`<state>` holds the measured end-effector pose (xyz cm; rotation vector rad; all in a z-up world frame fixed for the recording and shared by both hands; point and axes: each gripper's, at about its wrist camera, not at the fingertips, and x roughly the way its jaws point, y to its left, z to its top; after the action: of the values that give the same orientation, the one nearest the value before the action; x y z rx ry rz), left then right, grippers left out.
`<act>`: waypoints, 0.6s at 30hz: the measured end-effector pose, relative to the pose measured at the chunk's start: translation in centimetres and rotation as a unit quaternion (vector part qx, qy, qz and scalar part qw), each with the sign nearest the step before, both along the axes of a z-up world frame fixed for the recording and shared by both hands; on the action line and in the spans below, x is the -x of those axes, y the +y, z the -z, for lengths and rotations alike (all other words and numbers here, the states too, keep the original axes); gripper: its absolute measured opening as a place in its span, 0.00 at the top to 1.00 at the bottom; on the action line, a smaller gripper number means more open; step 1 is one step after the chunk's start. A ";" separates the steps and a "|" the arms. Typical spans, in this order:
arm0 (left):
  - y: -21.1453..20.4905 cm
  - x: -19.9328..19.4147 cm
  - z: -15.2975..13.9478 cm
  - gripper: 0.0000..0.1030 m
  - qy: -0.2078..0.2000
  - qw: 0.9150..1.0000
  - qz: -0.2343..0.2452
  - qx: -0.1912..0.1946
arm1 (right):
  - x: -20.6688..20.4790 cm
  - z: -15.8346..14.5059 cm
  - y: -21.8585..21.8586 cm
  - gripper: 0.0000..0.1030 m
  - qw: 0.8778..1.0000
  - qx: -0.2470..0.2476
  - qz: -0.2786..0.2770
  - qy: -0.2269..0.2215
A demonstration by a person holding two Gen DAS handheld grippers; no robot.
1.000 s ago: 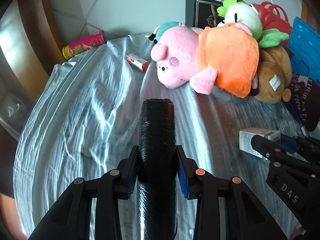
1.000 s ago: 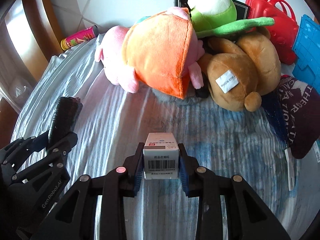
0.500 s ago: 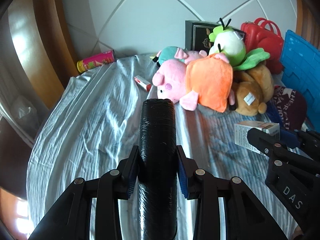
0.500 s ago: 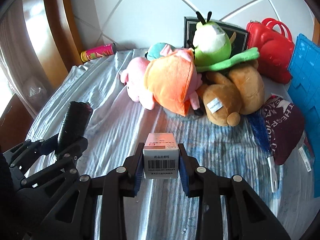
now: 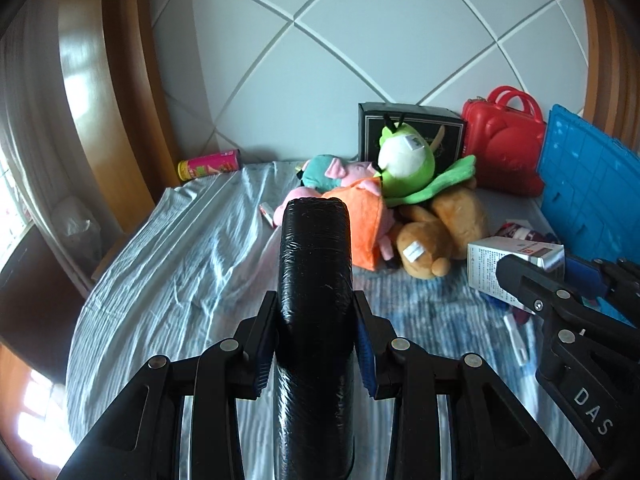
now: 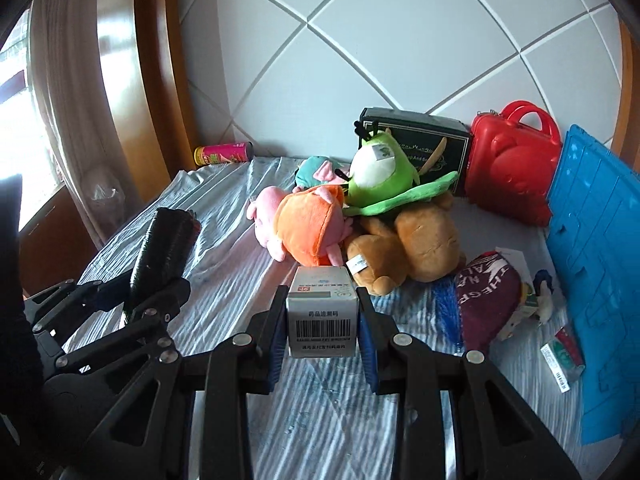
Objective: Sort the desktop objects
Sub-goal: 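Lift the black cylinder and white box with both grippers toward the bin, then carry the black cylinder and white box over the blue bin with both grippers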
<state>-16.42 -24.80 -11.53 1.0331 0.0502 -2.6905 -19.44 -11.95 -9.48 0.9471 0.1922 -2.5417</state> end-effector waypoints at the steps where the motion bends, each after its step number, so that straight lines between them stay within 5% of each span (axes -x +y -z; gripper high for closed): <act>1: 0.8 -0.3 -0.5 0.67 0.004 1.000 -0.003 -0.001 | -0.3 -0.6 0.9 0.70 1.000 -0.001 0.000 0.005; 18: 10.4 -0.1 -7.3 0.67 0.062 0.995 0.080 -0.010 | -2.8 -8.5 10.9 0.70 0.993 -0.018 0.086 0.084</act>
<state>-16.30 -14.36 -4.23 0.9104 0.0182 -2.9022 -16.64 -1.04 -1.02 0.7922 0.2160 -2.7872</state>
